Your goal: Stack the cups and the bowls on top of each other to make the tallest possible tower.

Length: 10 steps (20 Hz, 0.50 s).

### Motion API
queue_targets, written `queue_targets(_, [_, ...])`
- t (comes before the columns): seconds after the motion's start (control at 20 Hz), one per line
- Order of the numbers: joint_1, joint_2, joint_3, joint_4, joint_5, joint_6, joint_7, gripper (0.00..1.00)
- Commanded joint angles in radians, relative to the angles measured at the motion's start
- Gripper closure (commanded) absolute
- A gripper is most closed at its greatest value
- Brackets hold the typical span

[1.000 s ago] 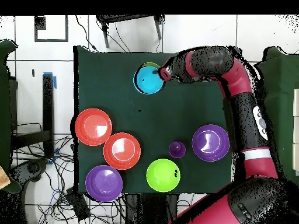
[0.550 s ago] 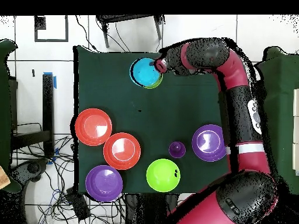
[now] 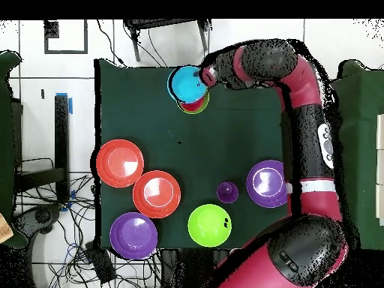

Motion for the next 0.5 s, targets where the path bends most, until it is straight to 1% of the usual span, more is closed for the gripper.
queue_targets(0.05, [0.045, 0.052, -0.076, -0.118, 0.002, 0.137, -0.060, 1.00])
queue_targets(0.3, [0.043, 0.047, -0.079, -0.136, -0.011, 0.156, -0.080, 1.00])
queue_targets(0.5, [0.030, 0.037, -0.080, -0.102, -0.008, 0.131, -0.076, 1.00])
